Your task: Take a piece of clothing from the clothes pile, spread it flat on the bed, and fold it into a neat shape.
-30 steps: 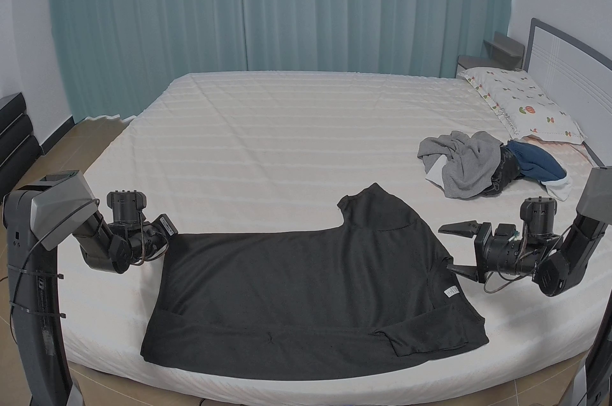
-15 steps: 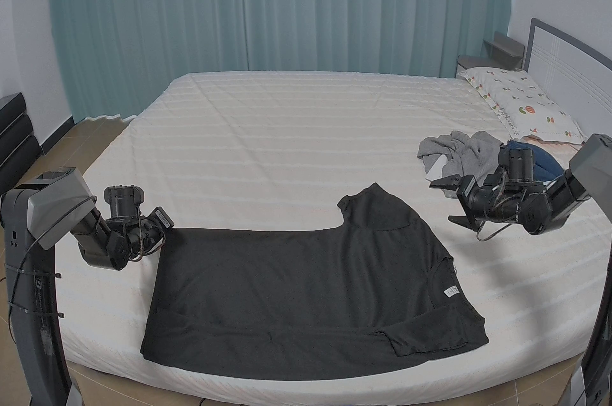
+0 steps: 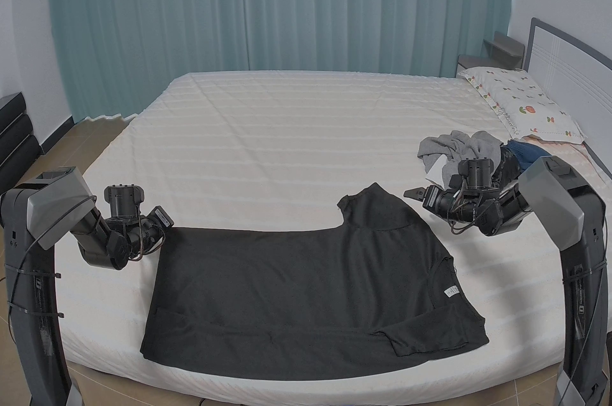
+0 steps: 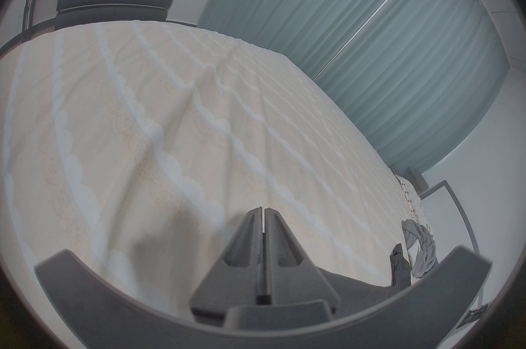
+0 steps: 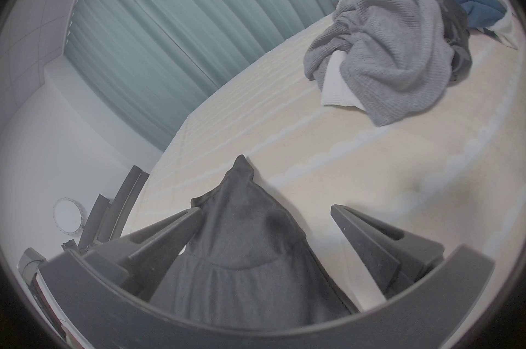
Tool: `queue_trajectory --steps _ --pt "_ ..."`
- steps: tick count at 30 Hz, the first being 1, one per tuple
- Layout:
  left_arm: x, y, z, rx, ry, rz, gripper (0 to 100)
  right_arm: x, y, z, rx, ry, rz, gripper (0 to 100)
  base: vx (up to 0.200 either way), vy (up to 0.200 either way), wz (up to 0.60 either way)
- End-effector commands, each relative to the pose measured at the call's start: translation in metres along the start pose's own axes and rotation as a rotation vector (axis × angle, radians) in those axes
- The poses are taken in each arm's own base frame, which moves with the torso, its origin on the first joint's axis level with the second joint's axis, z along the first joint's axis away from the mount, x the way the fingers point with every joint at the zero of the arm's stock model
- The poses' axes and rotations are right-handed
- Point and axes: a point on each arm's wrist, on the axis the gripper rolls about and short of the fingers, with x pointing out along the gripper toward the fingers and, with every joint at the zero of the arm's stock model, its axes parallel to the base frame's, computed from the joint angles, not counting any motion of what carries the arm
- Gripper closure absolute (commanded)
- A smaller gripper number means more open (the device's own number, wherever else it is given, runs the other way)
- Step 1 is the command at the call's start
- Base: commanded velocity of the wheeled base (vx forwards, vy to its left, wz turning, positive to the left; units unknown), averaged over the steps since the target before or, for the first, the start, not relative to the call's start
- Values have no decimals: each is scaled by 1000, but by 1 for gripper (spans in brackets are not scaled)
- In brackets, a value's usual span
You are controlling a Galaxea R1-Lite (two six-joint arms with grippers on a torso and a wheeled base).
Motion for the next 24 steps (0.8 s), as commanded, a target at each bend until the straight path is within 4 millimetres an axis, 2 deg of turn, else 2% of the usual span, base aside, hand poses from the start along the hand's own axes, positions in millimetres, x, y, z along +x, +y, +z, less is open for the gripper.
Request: queue_trajectory --steps 1,13,14,24 --pt "1 -1 0 3 -2 -3 100 25 -8 -15 -8 10 5 0 0 0 0" --pt "1 -2 1 3 -7 -7 100 35 -5 -12 -13 -10 25 0 0 0 0" --pt "2 -2 1 3 -6 -6 100 35 -5 -12 -12 -11 24 100 0 0 0" --pt "0 -4 2 6 -11 -12 100 24 -11 -8 4 15 -10 100 0 0 0"
